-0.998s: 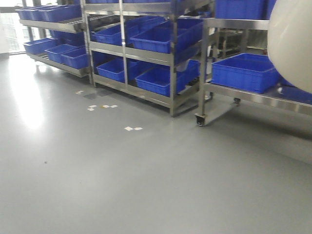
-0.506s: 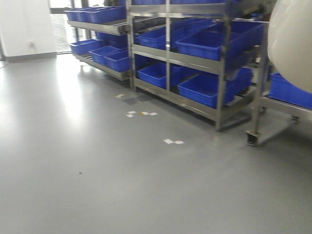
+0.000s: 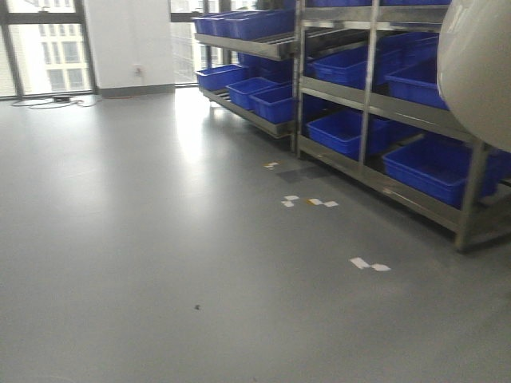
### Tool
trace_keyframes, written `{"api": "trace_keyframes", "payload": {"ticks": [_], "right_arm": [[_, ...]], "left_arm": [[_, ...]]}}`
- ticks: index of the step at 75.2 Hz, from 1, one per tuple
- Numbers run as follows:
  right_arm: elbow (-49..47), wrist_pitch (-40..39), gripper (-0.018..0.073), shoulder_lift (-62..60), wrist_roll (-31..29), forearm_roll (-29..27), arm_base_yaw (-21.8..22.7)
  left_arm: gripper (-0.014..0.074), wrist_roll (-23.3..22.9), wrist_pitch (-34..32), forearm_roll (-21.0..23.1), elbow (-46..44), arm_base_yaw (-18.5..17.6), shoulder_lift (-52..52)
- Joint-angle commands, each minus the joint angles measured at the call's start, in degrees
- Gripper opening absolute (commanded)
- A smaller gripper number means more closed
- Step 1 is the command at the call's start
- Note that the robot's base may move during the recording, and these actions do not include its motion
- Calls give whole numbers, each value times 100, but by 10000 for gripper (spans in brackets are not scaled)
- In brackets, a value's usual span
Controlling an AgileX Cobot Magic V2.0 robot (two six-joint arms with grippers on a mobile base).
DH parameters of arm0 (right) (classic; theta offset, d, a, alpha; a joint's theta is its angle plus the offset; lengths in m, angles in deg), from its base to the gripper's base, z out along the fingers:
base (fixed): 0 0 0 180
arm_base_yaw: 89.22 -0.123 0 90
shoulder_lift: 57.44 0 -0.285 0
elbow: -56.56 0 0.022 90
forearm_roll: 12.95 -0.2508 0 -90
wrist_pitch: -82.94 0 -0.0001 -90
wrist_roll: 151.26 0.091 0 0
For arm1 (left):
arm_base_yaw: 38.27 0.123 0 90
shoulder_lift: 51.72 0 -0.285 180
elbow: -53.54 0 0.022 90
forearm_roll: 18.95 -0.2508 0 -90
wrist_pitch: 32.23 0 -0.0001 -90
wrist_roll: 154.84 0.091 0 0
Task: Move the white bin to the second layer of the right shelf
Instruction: 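Drive toward the windows and turn toward the conveyor shelf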
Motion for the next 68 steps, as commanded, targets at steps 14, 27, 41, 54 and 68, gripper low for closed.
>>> {"api": "trace_keyframes", "payload": {"ticks": [14, 27, 41, 54, 68], "right_arm": [[-165, -490, 56, -24, -20, -88, 26], [-165, -490, 56, -24, -20, -88, 26], [-165, -490, 56, -24, -20, -88, 26], [-165, -490, 56, -24, -20, -88, 26], [-165, -490, 56, -24, -20, -88, 26]], "left_arm": [[85, -30, -500, 0, 211, -33, 80], [85, -30, -500, 0, 211, -33, 80], [85, -30, -500, 0, 211, -33, 80], [85, -30, -500, 0, 211, -33, 80], [85, -30, -500, 0, 211, -33, 80]]}}
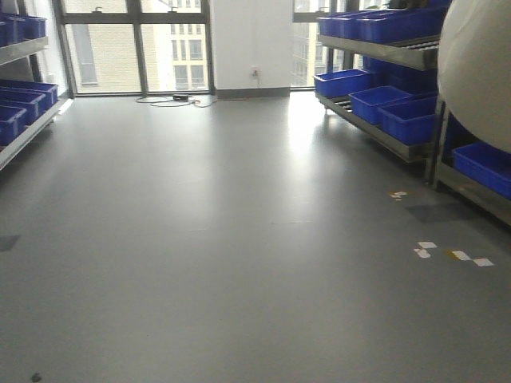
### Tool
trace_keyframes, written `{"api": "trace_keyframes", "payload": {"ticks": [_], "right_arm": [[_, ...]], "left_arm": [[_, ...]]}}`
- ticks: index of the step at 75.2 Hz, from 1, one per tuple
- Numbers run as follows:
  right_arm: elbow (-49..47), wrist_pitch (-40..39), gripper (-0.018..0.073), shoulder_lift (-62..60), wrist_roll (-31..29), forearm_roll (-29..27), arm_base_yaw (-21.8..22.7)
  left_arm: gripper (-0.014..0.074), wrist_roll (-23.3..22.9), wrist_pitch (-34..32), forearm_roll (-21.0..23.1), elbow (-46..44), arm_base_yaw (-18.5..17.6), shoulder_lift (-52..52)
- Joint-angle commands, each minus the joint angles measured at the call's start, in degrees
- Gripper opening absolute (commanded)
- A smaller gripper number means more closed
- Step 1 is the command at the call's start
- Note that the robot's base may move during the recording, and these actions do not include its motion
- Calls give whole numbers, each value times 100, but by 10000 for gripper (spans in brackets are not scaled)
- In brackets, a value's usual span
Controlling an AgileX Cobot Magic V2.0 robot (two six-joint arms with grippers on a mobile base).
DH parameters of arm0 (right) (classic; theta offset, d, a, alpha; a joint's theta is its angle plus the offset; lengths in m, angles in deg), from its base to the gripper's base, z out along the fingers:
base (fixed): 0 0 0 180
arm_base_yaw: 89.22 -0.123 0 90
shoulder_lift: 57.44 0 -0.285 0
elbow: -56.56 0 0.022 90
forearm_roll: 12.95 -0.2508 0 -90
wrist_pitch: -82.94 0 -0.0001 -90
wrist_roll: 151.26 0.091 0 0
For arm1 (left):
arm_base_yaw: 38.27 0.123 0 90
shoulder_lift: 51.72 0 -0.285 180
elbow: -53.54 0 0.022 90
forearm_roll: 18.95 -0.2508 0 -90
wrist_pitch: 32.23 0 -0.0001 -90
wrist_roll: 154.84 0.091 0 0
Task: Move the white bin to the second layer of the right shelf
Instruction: 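Drive toward the windows and turn toward the conveyor shelf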
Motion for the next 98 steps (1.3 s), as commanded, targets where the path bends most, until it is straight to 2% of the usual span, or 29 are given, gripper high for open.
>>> {"api": "trace_keyframes", "payload": {"ticks": [1, 98], "right_arm": [[-165, -490, 56, -24, -20, -88, 26], [-165, -490, 56, -24, -20, -88, 26]], "left_arm": [[85, -30, -500, 0, 211, -33, 80], [85, -30, -500, 0, 211, -33, 80]]}}
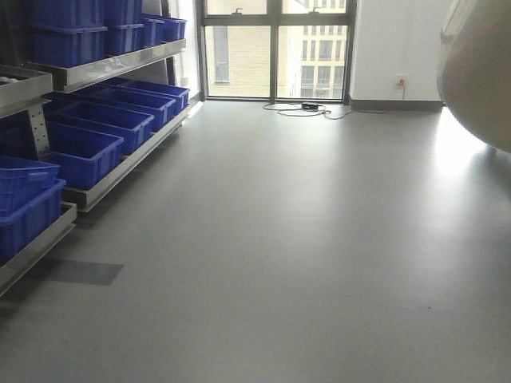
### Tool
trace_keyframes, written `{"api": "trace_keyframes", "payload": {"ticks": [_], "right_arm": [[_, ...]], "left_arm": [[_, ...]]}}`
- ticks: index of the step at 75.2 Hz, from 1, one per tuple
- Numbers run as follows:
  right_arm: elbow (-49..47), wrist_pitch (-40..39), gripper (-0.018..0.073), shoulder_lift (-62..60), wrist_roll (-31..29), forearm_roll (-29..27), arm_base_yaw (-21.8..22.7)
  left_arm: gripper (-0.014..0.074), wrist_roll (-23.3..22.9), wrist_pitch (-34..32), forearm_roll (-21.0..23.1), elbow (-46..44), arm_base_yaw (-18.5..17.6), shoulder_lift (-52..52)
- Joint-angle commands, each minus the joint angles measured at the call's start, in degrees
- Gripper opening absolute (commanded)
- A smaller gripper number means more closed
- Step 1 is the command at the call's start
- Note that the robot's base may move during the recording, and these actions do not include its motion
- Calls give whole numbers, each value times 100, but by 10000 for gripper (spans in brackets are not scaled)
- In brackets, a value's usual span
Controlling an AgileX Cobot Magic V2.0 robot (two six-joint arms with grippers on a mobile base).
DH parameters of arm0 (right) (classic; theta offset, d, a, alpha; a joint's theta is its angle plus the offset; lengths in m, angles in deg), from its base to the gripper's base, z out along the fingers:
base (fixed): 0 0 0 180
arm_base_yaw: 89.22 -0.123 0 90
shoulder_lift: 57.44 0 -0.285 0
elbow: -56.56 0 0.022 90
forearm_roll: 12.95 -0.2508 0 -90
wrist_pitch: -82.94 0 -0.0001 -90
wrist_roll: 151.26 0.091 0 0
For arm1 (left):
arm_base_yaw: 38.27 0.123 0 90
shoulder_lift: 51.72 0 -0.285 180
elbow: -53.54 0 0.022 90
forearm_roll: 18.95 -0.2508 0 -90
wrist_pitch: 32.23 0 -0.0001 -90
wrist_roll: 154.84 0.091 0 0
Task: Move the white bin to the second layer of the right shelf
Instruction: 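Drive toward the windows and turn toward the conveyor shelf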
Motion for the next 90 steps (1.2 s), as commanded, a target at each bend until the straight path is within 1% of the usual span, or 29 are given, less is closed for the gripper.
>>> {"api": "trace_keyframes", "payload": {"ticks": [1, 90], "right_arm": [[-165, -490, 56, -24, -20, -88, 26], [-165, -490, 56, -24, -20, -88, 26]], "left_arm": [[85, -30, -500, 0, 211, -33, 80], [85, -30, -500, 0, 211, -33, 80]]}}
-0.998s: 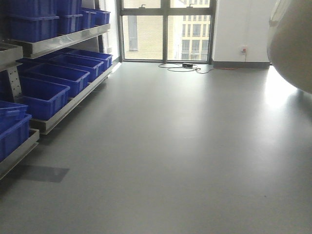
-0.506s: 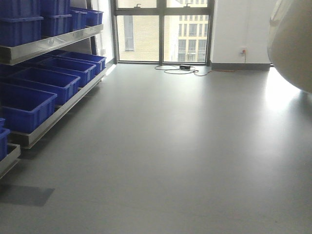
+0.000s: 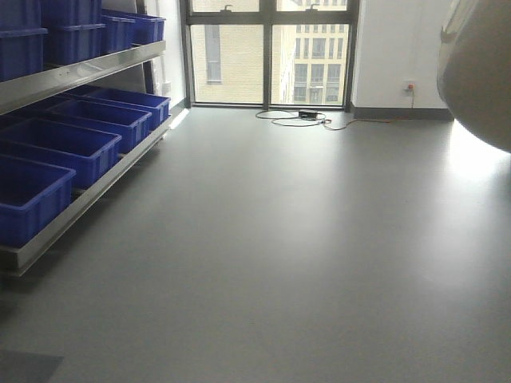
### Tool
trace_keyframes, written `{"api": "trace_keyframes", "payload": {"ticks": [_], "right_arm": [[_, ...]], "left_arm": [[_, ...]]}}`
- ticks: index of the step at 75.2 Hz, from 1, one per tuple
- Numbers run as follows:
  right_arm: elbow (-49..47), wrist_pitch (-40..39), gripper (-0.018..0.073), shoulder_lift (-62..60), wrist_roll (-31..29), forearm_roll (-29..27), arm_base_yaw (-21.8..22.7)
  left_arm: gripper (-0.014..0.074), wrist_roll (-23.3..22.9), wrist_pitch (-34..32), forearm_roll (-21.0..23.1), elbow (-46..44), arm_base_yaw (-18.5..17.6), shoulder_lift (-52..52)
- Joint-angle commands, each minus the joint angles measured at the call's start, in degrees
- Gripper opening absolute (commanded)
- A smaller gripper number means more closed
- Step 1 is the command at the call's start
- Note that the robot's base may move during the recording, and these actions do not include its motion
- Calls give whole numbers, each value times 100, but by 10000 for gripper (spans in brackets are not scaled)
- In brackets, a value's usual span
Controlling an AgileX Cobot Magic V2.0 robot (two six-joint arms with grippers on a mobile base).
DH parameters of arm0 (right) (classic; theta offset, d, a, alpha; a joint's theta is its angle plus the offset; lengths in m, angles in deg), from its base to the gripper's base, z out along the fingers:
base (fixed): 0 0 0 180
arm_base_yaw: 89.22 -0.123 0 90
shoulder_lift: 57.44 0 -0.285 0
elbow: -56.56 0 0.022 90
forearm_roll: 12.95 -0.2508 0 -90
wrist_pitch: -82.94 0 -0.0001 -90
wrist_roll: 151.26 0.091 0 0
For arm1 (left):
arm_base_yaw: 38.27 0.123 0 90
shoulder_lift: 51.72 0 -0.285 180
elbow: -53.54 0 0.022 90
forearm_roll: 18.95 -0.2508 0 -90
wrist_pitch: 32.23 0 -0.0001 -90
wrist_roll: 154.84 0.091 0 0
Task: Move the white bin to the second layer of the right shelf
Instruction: 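Drive toward the windows and turn toward the conveyor shelf, then approach the roller-conveyor shelf and stop in front of it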
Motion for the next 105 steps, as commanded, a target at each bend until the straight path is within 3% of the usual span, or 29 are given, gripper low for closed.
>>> {"api": "trace_keyframes", "payload": {"ticks": [1, 105], "right_arm": [[-165, -490, 56, -24, -20, -88, 26], [-165, -478, 56, -5, -20, -88, 26]], "left_arm": [[85, -30, -500, 0, 211, -33, 80], [85, -30, -500, 0, 211, -33, 80]]}}
